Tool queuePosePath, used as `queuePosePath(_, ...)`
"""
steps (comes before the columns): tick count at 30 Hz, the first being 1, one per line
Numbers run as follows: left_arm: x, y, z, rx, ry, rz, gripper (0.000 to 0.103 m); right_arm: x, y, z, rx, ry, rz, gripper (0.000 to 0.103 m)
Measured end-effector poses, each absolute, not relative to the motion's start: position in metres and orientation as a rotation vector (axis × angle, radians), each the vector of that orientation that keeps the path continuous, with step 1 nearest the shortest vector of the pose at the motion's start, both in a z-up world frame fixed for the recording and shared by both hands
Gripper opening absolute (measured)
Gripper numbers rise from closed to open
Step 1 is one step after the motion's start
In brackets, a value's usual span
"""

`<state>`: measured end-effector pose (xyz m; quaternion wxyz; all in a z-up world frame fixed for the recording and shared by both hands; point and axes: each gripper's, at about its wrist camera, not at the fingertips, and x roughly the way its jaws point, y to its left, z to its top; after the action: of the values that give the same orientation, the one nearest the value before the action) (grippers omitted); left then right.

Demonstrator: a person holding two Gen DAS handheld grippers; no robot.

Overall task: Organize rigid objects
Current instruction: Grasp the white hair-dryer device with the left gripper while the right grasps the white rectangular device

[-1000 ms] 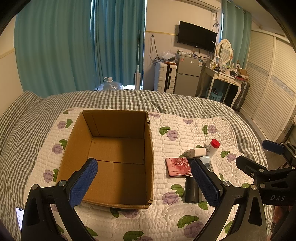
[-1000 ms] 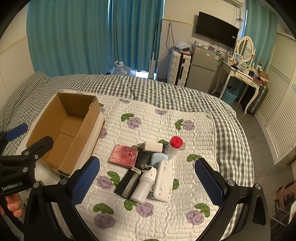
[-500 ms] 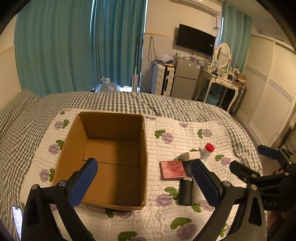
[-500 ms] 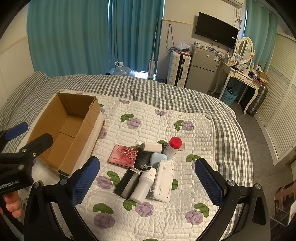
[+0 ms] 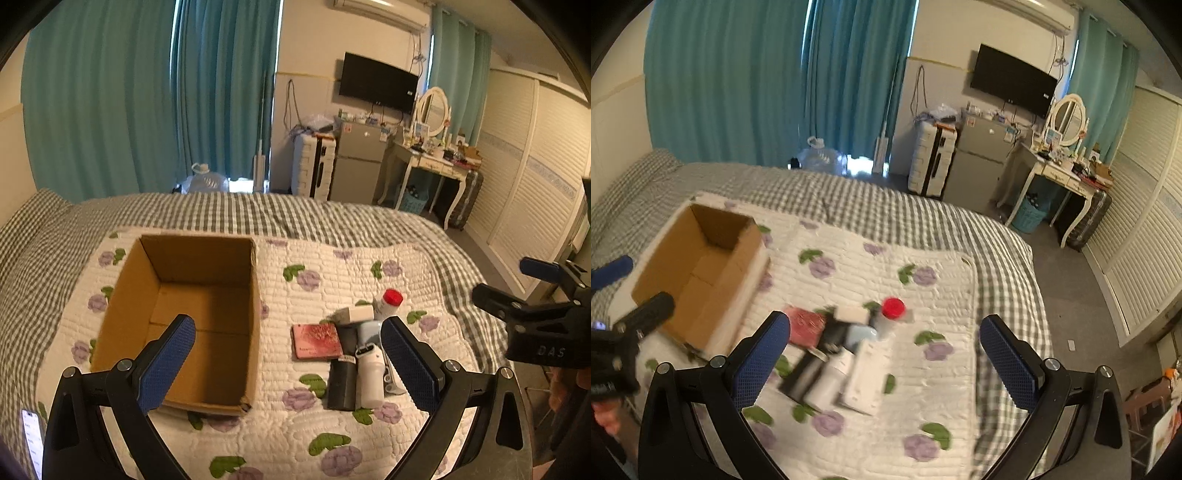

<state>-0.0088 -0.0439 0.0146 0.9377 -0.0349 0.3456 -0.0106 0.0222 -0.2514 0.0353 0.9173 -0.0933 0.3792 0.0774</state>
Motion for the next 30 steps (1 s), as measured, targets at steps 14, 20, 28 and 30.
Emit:
queuePosePath(14, 0.027, -0.151, -0.105, 0.087, 0.912, -0.051, 0.101, 0.047, -0.334, -0.077, -0.133, 1.048, 0.182, 0.100)
queuePosePath(20, 0.035, -0.177, -0.141, 0.168, 0.975, -0.105, 0.100, 0.056, -0.337, -0.098, -0.109, 1.090, 0.221, 0.100)
queuePosePath(28, 0.047, -0.186, -0.160, 0.103, 1.047, -0.238, 0.067, 0.059, -0.331, -0.107, -0.121, 1.102, 0.263, 0.099)
queuePosePath(30, 0.044, -0.187, -0.159, 0.120, 1.040, -0.258, 0.063, 0.060, -0.331, -0.109, -0.120, 1.110, 0.261, 0.099)
